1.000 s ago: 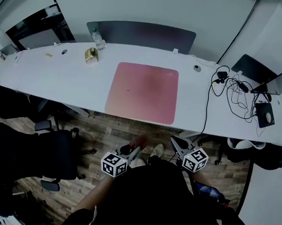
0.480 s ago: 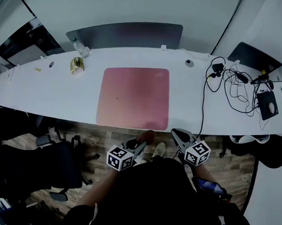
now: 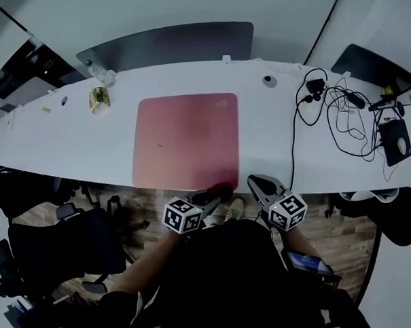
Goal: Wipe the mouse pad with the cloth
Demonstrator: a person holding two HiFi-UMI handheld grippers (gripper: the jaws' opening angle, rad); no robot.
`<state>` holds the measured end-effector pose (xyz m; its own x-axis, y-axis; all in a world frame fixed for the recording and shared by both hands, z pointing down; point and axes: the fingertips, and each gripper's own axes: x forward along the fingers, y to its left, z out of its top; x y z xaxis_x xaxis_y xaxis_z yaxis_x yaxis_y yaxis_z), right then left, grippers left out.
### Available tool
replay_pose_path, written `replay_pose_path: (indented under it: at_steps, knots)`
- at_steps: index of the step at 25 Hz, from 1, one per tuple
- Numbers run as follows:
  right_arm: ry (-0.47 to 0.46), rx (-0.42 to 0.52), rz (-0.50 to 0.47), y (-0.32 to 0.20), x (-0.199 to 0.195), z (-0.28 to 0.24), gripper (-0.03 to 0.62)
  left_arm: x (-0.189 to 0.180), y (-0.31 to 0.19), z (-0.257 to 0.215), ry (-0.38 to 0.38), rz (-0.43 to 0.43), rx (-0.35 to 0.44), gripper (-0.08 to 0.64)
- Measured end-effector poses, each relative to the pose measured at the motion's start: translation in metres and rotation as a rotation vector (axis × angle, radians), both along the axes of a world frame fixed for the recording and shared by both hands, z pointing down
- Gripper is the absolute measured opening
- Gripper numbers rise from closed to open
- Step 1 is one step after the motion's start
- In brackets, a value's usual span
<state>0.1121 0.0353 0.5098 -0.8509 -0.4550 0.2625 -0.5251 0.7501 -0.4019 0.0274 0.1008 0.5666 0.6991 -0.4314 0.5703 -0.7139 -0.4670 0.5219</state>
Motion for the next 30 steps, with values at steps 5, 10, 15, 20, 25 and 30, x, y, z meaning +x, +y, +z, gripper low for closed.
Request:
replay_pose_path:
  at_steps: [5,10,15,20,25,30]
  knots:
    - [-0.005,-0.006,-0.007,-0.022,0.006,0.003,0.026,0.019,-0.015,0.016,0.007,0.047,-0.096,0.091]
    - [-0.013,-0.008,-0.014,-0.033,0.011,0.003,0.026,0.033,-0.028,0.035,-0.002,0.055,-0.205,0.091]
    - [-0.022,-0.018,-0.006,-0.036,0.015,0.003,0.026,0.032,-0.045,0.049,0.029,-0.022,-0.275,0.091]
    - [-0.02,-0.032,0.008,-0.034,0.02,0.005,0.026,0.024,-0.051,0.061,-0.045,-0.068,-0.296,0.091]
    - [-0.012,-0.028,0.012,-0.031,0.014,0.003,0.026,0.016,-0.055,0.068,-0.134,-0.073,-0.284,0.091]
    - [0.001,-0.036,0.031,-0.026,0.006,0.003,0.026,0.002,-0.056,0.066,-0.125,-0.1,-0.288,0.089]
